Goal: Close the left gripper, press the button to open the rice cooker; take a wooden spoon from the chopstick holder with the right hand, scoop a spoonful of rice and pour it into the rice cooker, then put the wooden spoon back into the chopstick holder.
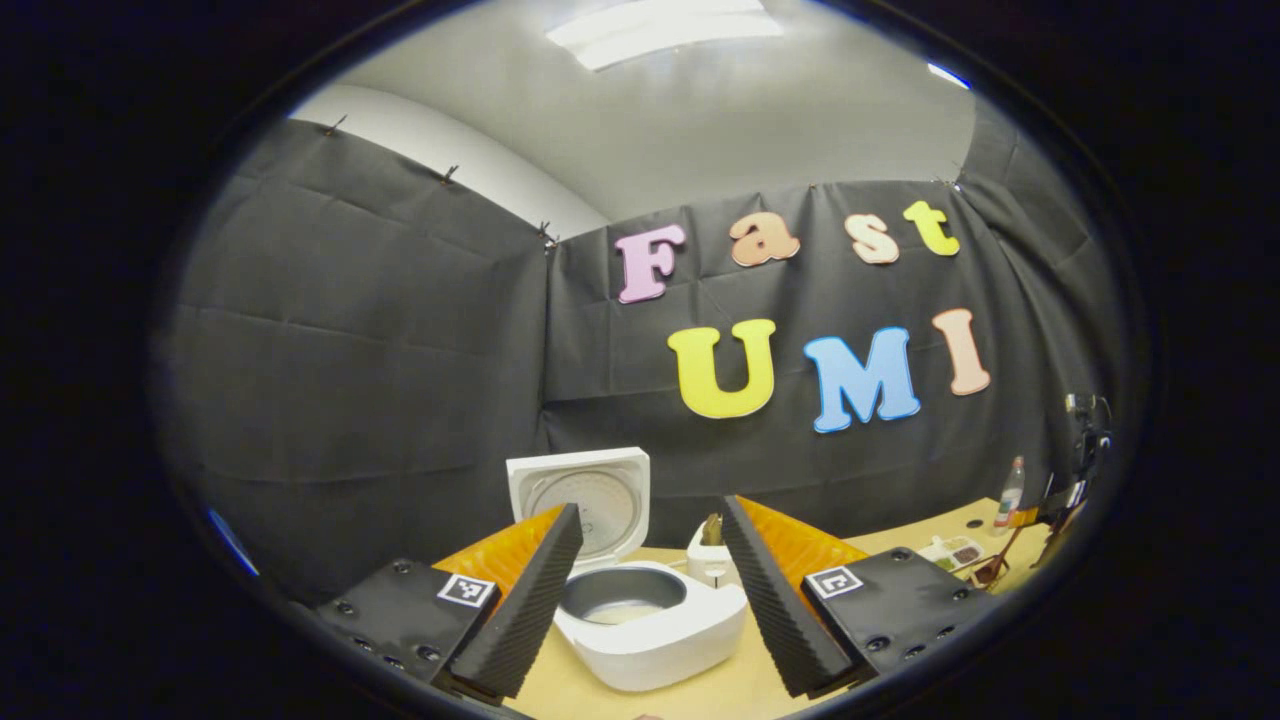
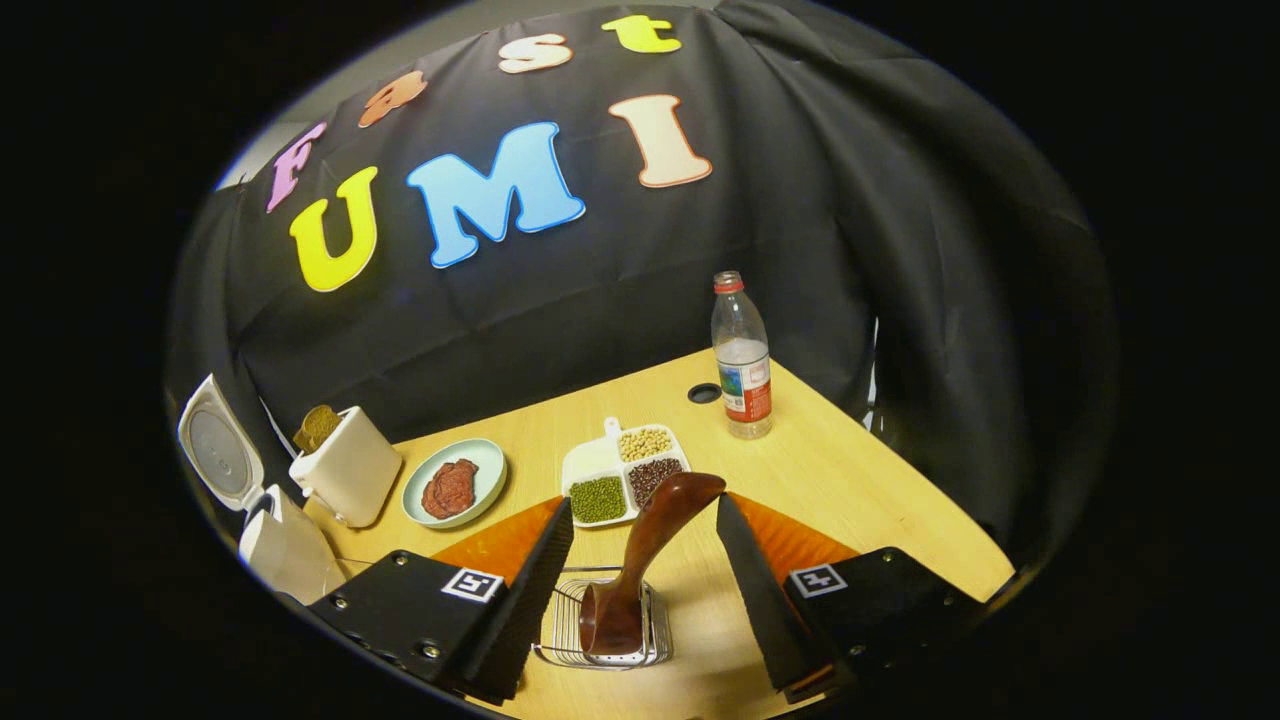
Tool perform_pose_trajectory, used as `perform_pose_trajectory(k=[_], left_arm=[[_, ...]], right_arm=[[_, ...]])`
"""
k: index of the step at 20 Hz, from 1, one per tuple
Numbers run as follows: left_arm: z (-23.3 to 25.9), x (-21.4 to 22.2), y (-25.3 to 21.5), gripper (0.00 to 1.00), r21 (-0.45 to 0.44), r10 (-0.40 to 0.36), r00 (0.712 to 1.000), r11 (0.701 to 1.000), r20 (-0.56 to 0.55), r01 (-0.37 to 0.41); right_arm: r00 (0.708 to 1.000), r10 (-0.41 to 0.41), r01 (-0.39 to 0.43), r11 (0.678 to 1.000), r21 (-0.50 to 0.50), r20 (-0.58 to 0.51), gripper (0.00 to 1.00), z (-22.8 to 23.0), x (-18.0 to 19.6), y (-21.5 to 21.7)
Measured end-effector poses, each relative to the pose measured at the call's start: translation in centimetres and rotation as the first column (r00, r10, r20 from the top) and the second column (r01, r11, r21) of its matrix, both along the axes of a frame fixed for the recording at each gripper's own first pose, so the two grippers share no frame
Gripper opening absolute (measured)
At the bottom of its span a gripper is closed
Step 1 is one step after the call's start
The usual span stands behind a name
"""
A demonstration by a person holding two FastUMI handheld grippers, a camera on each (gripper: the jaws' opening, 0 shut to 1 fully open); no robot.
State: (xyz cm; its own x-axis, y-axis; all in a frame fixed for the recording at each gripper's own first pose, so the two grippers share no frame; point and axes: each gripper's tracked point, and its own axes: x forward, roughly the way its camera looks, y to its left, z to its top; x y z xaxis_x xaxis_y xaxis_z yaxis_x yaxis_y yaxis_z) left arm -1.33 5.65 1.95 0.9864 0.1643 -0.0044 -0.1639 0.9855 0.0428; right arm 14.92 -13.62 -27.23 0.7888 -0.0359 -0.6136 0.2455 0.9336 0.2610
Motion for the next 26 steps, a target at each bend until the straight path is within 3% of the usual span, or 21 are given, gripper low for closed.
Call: perform_pose_trajectory(k=[5,6,7,11,12,14,16,19,26], left_arm=[[-0.1,-0.5,0.2,0.97,0.008,0.010,1.000,1.000,-0.006,-0.010],[0.0,-0.5,0.2,0.97,0.008,0.011,1.000,1.000,-0.005,-0.011],[0.1,-0.6,0.2,0.97,0.008,0.014,1.000,1.000,-0.005,-0.014],[-0.1,-0.6,0.6,0.97,0.004,0.017,1.000,1.000,-0.008,-0.017],[-0.4,-0.8,0.6,0.97,0.002,0.016,1.000,1.000,-0.010,-0.016],[-0.5,-0.9,0.7,0.97,-0.002,0.014,1.000,1.000,-0.012,-0.014],[-0.5,-0.9,0.9,0.97,-0.006,0.007,1.000,1.000,-0.011,-0.007],[-0.5,-0.5,1.0,0.97,0.000,-0.014,1.000,1.000,-0.006,0.014],[-0.9,0.6,1.7,0.97,-0.021,-0.072,0.997,0.997,0.007,0.072]], right_arm=[[0.997,-0.018,0.022,0.998,0.056,-0.070,0.85,-2.5,-0.3,0.2],[0.997,-0.005,0.012,0.996,0.086,-0.075,0.45,-2.6,0.0,0.5],[0.996,-0.002,0.012,0.995,0.104,-0.093,0.41,-3.1,-0.2,0.9],[0.992,0.036,-0.017,0.987,0.159,-0.117,0.45,-3.3,0.0,1.8],[0.992,0.009,0.010,0.989,0.148,-0.127,0.45,-3.2,-0.3,1.1],[0.991,0.016,0.007,0.985,0.174,-0.129,0.19,-3.5,0.4,1.7],[0.994,0.037,-0.020,0.987,0.158,-0.105,0.13,-2.4,0.1,2.5],[0.996,0.059,-0.054,0.995,0.086,-0.062,0.13,-0.4,-0.1,2.8],[0.999,0.025,-0.026,1.000,0.012,0.044,0.12,6.1,-0.6,3.2]])
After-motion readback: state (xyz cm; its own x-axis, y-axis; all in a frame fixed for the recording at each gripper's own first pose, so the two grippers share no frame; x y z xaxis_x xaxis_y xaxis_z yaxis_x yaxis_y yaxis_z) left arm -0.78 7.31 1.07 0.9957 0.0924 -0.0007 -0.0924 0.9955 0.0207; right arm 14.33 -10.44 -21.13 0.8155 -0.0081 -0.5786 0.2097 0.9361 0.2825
